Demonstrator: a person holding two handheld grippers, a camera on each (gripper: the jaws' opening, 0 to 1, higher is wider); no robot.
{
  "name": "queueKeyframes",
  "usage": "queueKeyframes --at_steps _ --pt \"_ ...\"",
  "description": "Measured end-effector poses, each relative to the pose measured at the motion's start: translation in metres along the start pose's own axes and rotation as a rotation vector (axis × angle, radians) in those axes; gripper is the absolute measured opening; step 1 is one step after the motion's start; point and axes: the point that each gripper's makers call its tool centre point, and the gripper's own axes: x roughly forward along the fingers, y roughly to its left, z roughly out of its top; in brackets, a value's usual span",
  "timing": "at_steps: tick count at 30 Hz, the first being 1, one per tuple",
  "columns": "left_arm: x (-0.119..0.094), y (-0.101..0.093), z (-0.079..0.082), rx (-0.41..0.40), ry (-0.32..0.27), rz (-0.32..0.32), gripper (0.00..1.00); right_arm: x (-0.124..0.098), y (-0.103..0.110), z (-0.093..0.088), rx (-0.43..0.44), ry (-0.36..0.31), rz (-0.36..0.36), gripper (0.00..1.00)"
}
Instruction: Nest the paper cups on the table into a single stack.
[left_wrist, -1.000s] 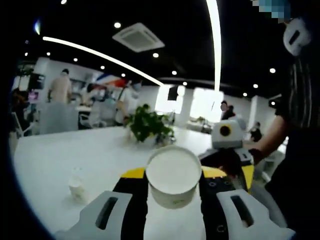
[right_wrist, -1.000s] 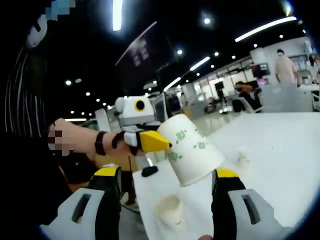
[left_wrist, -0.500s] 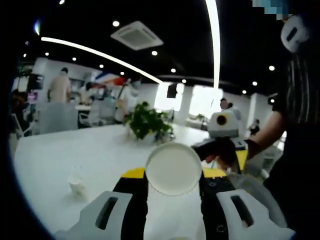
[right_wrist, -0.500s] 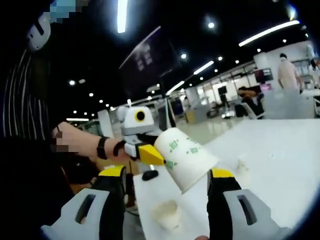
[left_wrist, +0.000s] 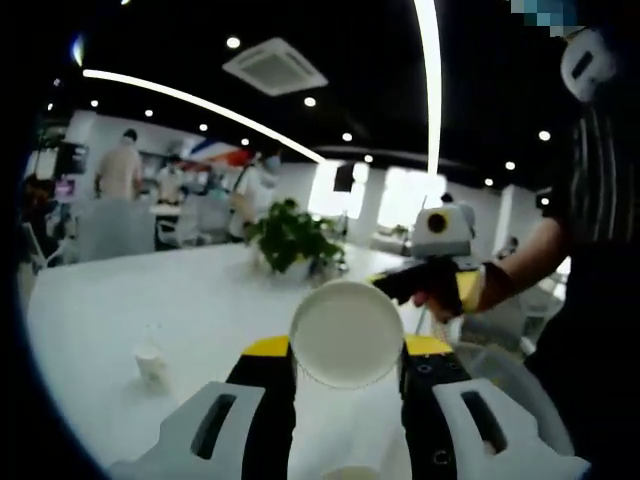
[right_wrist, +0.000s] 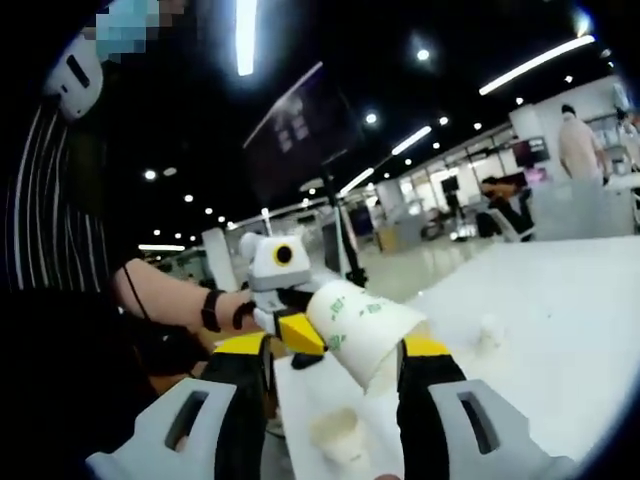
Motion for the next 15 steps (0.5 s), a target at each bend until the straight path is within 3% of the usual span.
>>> queueKeyframes --at_steps 15 --pt "-0.0019 -0.0006 -0.0018 -0.004 -0.002 -0.015 0.37 -0.0022 -0.0007 0.0087 0.037 -0.015 0.045 0.28"
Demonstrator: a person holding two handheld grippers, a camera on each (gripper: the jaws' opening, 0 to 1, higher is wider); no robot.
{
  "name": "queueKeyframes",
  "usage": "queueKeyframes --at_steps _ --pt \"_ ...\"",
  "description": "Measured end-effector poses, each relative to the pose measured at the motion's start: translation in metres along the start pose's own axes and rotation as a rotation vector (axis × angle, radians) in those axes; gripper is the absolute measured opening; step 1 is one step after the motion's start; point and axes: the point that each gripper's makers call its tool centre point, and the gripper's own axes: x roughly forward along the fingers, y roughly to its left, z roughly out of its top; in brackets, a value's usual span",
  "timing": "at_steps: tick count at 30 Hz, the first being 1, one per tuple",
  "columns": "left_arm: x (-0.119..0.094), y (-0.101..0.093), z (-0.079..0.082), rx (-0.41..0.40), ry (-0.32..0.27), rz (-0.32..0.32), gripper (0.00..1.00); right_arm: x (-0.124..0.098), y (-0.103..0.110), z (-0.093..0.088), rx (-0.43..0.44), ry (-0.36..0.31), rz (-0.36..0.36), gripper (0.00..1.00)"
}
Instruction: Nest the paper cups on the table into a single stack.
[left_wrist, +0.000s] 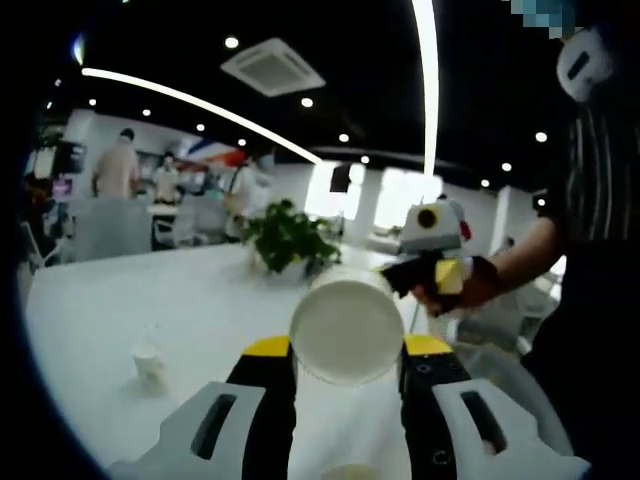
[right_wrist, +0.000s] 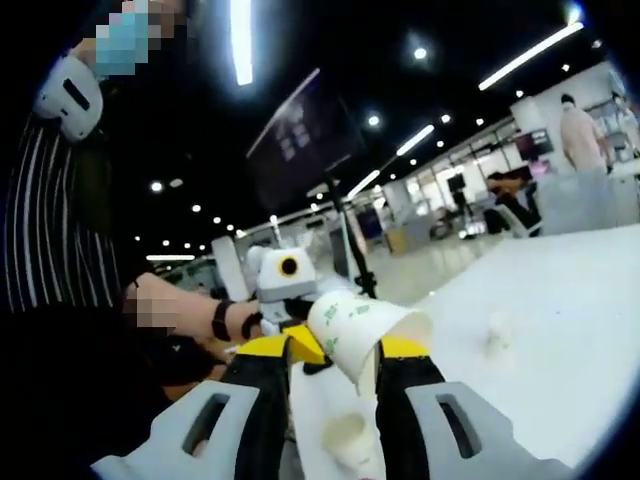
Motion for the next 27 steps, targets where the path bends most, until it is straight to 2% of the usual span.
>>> queueKeyframes --at_steps 7,10,24,27 --pt "-0.0006 0.0011 0.0011 -0.004 -0.004 -0.001 0.37 0.0012 -0.0019 0.0015 0.013 -0.004 0.009 0.23" --pt "-0.0007 0.0012 0.0015 -0.014 -0.010 -0.001 0.37 0.0012 -0.0017 0.0022 -0.008 -0.002 0.016 0.19" --pt "0.0001 -0.0006 0.0034 0.018 0.009 -0.013 0.36 0.0011 0.0011 0.0076 0.003 -0.017 0.064 0.03" --pt "-0.0004 -0.0010 0.0051 0.022 0.007 -0.015 0.36 0.0016 0.0025 0.0093 -0.001 -0.017 0.073 0.03"
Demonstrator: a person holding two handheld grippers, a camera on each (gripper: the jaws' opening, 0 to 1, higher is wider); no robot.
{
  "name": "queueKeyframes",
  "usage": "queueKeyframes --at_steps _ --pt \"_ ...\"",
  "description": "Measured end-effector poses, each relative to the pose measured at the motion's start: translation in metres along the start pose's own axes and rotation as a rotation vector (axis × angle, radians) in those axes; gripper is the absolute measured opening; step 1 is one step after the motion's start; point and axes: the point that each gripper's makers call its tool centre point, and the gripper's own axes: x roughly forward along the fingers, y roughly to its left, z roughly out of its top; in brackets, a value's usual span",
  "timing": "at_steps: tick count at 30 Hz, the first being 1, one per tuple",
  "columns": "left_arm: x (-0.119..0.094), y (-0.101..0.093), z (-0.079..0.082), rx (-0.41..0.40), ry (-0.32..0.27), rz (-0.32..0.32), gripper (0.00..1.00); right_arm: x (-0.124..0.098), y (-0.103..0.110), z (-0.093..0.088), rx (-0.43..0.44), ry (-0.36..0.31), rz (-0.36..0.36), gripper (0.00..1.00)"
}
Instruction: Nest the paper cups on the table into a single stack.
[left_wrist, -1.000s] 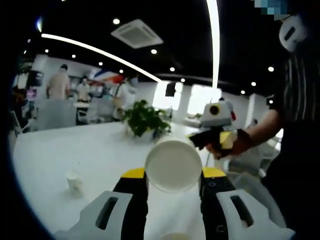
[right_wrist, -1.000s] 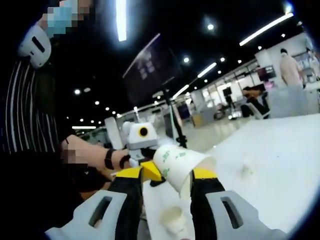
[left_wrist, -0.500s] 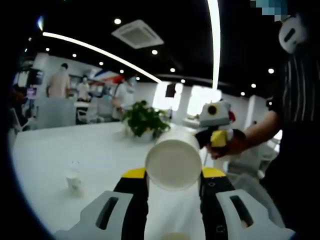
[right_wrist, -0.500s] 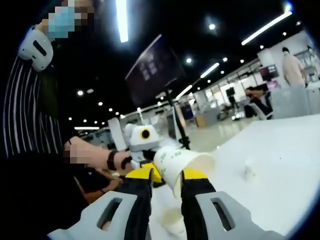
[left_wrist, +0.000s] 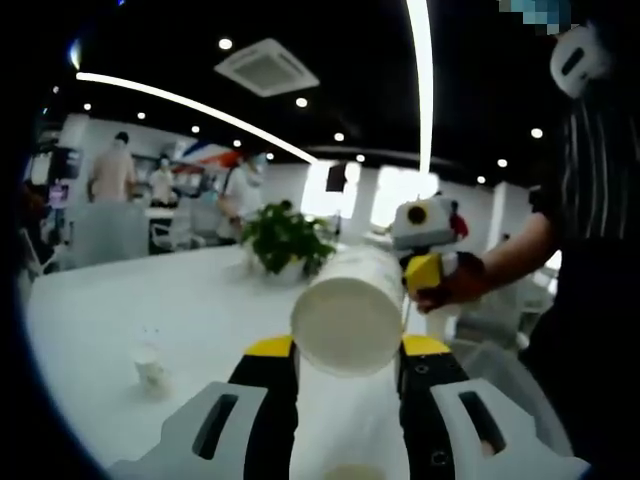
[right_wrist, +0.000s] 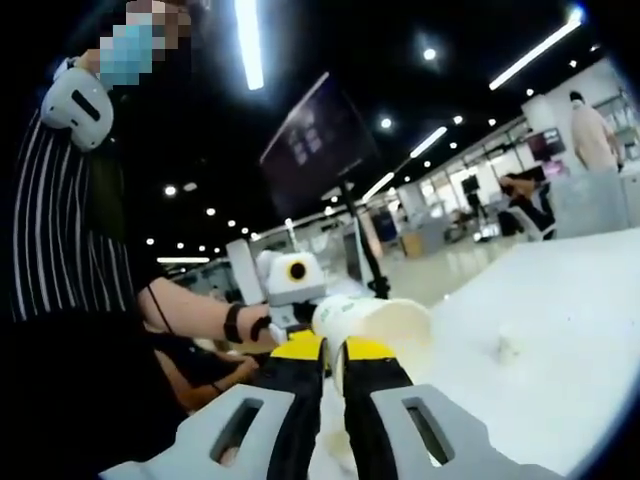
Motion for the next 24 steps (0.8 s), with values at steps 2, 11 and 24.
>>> queueKeyframes --at_steps 2,11,24 --pt "-0.001 0.000 0.001 0.000 -0.001 -0.002 0.36 0.001 0.001 0.001 0.000 -0.001 0.007 0.02" --pt "-0.004 0.002 0.000 0.007 0.007 -0.003 0.35 0.007 0.010 0.001 0.046 -0.003 0.058 0.00" --pt "-0.010 0.003 0.001 0.023 -0.003 0.015 0.39 0.012 0.011 0.001 0.032 0.005 0.060 0.00"
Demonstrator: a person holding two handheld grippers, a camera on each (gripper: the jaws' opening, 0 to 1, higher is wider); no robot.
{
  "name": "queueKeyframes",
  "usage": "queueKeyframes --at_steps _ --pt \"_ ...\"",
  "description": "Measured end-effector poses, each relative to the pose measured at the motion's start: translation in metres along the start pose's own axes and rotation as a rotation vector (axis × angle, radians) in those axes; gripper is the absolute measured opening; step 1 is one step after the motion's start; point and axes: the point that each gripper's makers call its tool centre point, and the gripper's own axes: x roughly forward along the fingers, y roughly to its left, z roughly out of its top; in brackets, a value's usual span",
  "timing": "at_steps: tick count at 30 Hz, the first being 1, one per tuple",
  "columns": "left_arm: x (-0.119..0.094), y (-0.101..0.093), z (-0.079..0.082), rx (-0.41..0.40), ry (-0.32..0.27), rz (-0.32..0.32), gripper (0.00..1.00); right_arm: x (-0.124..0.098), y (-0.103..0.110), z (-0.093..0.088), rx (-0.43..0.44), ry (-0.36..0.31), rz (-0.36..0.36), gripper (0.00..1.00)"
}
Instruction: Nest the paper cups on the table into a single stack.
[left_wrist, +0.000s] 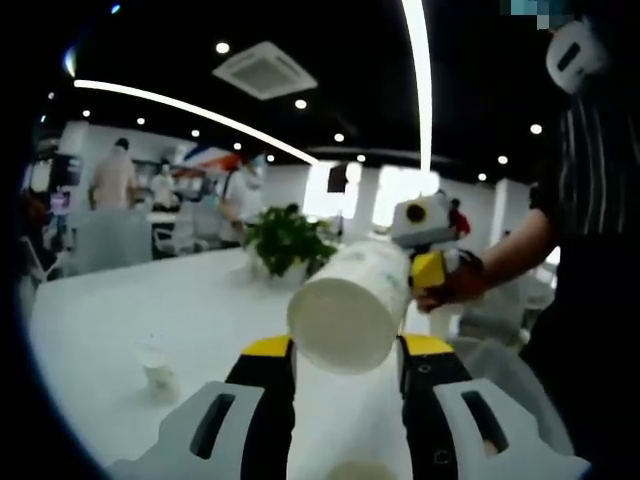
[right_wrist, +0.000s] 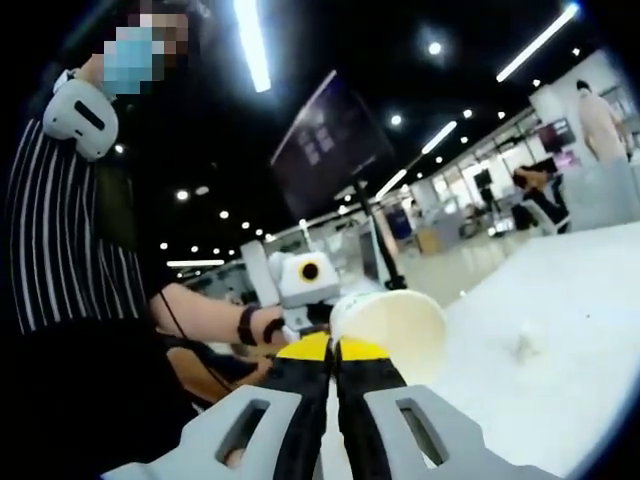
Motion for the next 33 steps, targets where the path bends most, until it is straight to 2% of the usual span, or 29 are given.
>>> queueKeyframes --at_steps 4,16,21,24,27,29,33 --pt "-0.001 -0.002 0.002 0.001 -0.009 0.004 0.42 0.001 0.000 0.000 0.008 -0.001 0.004 0.00" --pt "-0.006 0.002 -0.009 -0.009 0.016 0.044 0.57 0.000 -0.002 -0.007 0.025 0.013 -0.006 0.00" --pt "-0.009 0.009 -0.014 -0.021 0.032 0.083 0.70 -0.001 -0.002 -0.005 0.036 0.001 -0.009 0.00" --pt "-0.013 0.013 -0.015 -0.009 0.028 0.099 0.72 -0.002 -0.004 -0.003 0.044 -0.007 -0.017 0.00" --pt "-0.017 0.016 -0.017 0.039 0.048 0.122 0.71 -0.003 -0.005 -0.004 0.047 -0.007 -0.020 0.00" --pt "-0.018 0.017 -0.019 0.021 0.050 0.126 0.72 -0.004 -0.006 -0.006 0.056 -0.004 -0.024 0.00" --pt "-0.025 0.022 -0.021 0.035 0.051 0.157 0.78 -0.004 -0.009 -0.008 0.069 -0.007 -0.033 0.00"
